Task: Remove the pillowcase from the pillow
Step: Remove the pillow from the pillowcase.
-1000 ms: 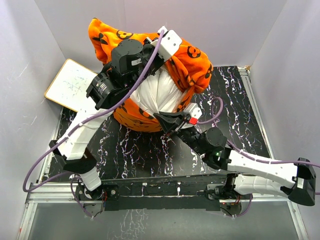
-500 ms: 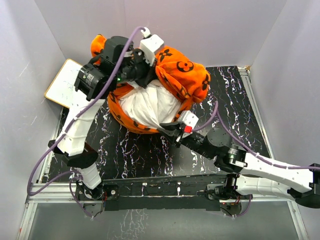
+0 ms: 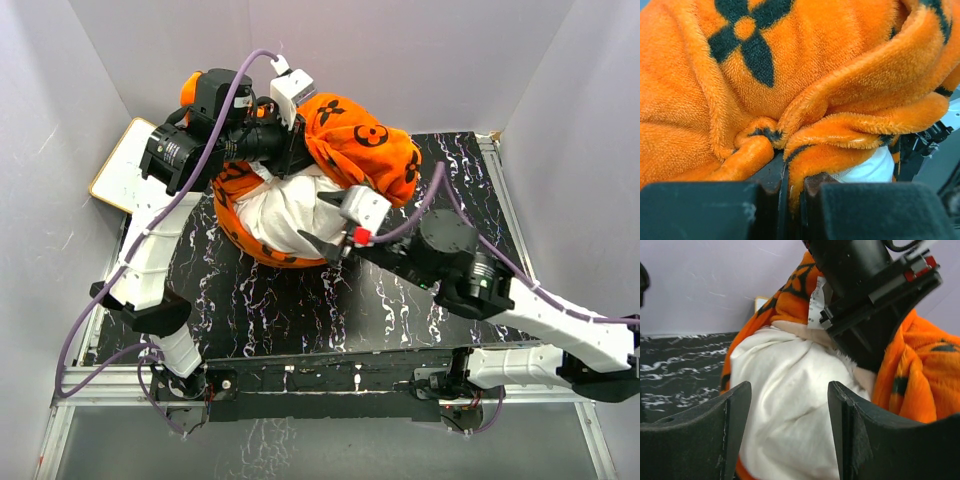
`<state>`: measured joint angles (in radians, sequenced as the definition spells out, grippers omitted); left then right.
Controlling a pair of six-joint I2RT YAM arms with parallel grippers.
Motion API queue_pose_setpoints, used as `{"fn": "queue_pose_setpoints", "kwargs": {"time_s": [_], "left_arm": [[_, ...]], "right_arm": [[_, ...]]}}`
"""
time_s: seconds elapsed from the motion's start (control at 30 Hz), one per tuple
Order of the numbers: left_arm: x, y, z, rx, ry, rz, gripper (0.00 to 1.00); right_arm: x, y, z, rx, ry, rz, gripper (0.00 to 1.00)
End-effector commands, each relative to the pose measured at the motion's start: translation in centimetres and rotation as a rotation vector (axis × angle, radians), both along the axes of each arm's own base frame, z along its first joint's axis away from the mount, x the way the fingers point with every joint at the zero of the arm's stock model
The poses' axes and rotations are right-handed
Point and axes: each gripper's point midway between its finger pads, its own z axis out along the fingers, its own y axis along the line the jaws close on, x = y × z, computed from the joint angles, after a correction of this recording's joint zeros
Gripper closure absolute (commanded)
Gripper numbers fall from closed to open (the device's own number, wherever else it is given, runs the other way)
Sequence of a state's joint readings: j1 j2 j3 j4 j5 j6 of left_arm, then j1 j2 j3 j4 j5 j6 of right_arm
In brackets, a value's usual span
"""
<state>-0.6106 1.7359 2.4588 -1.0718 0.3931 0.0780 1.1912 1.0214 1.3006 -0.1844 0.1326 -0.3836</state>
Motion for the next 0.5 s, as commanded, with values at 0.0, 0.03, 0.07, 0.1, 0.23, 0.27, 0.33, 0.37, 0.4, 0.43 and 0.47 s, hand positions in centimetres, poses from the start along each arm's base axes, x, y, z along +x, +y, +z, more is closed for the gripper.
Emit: {"fn": "queue_pose_setpoints", "kwargs": {"time_s": [0.0, 0.03, 0.07, 0.1, 0.23, 0.27, 0.33, 0.37, 0.4, 0.43, 0.47], "left_arm": [[-0.5, 0.6, -5.6, 0.116, 0.214, 0.013, 1.0], [-0.5, 0.7, -5.5, 0.117, 0.212, 0.015, 1.0], [-0.6, 0.8, -5.5, 0.118, 0.21, 0.017, 1.0], [-0.7, 0.8, -5.5, 0.118, 0.209, 0.016, 1.0], [-1.1, 1.0, -5.5, 0.122, 0.21, 0.008, 1.0], [-1.2, 1.1, -5.5, 0.12, 0.209, 0.006, 1.0], [-1.3, 1.1, -5.3, 0.118, 0.203, 0.002, 1.0], [-1.4, 1.2, -5.2, 0.117, 0.199, 0.001, 1.0], [-1.4, 1.2, -5.1, 0.118, 0.198, -0.001, 1.0], [-1.5, 1.2, -5.1, 0.119, 0.194, -0.004, 1.0], [-1.4, 1.2, -5.1, 0.119, 0.191, -0.006, 1.0]], "right_arm": [[2.1, 0.8, 0.4, -0.113, -0.097, -0.074, 0.34], [2.6, 0.9, 0.5, -0.123, -0.104, -0.081, 0.32], [3.2, 0.8, 0.4, -0.134, -0.106, -0.093, 0.3], [3.9, 0.5, 0.3, -0.144, -0.105, -0.101, 0.27], [7.3, -1.1, -0.6, -0.192, -0.085, -0.137, 0.23], [8.0, -1.6, -0.8, -0.207, -0.089, -0.157, 0.23], [9.2, -2.3, -1.0, -0.232, -0.103, -0.192, 0.22], [9.6, -2.5, -1.1, -0.242, -0.11, -0.204, 0.22], [10.2, -2.8, -1.3, -0.255, -0.109, -0.216, 0.21], [10.5, -2.6, -1.7, -0.269, -0.104, -0.212, 0.2], [11.0, -2.6, -2.2, -0.282, -0.093, -0.212, 0.2]]}}
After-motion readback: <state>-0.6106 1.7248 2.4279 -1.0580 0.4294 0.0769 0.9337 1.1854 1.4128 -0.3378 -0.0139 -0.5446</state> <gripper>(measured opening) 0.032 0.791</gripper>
